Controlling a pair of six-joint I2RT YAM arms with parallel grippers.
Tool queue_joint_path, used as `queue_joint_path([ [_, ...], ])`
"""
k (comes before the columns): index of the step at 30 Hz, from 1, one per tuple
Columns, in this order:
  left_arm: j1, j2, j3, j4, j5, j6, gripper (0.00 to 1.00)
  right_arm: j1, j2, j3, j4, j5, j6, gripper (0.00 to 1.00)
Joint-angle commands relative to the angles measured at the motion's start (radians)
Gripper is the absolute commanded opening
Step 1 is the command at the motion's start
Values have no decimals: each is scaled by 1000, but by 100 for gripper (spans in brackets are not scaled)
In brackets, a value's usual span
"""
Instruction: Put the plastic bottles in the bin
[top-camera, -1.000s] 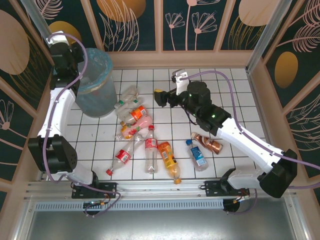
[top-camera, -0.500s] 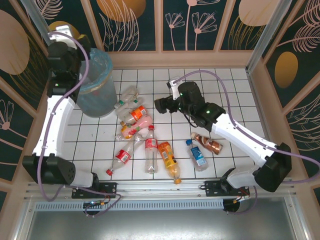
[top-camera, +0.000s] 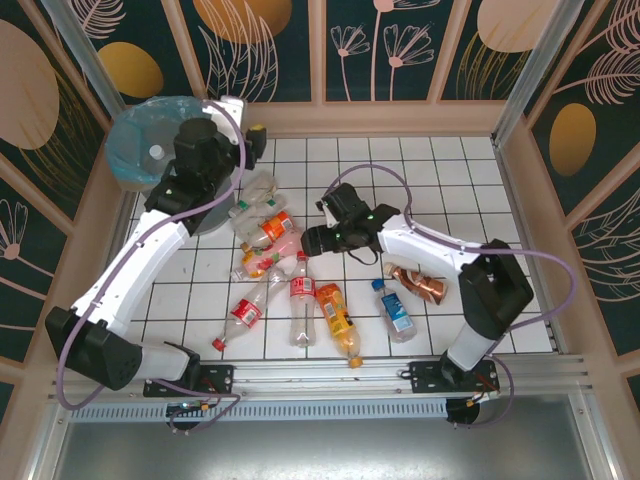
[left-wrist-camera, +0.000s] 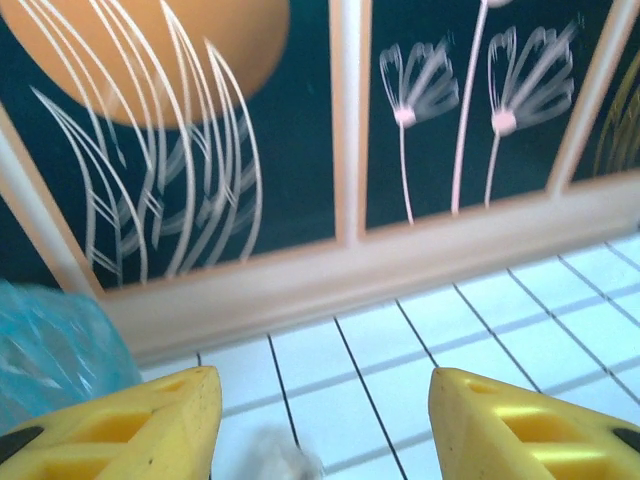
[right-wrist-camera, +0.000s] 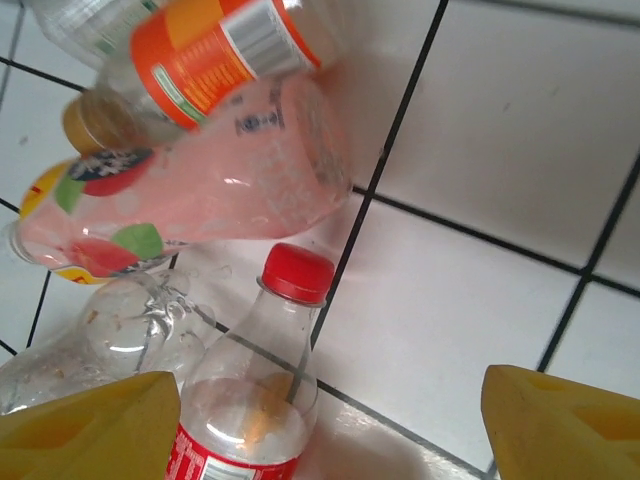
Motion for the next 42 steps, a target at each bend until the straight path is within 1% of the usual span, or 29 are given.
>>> queue_joint_path([
  [1,2,-26,-74,-37,99,-67,58,10,48,37,18,-106,82,79],
  [4,2,-23,-110,-53,129,-81,59,24,80,42,13,-136,100,80],
  [8,2,-16,-131,-62,125,-89,59,65,92,66,-58,-94,112,77],
  [11,2,-11,-134,-54,127,-94,59,90,92,63,-80,-93,144,74],
  [15,2,-11,-133,-57,133,-97,60,110,102,61,-109,-73,172,75],
  [19,2,-23,-139,-55,124,-92,60,118,117,64,-116,-62,180,76],
  [26,3,-24,-141,-53,113,-87,60,124,178,103,-118,-98,170,76],
  [34,2,-25,-146,-48,112,-84,59,122,218,117,-111,-120,157,74],
  [42,3,-39,-159,-31,99,-80,59,119,254,132,-92,-147,159,74],
])
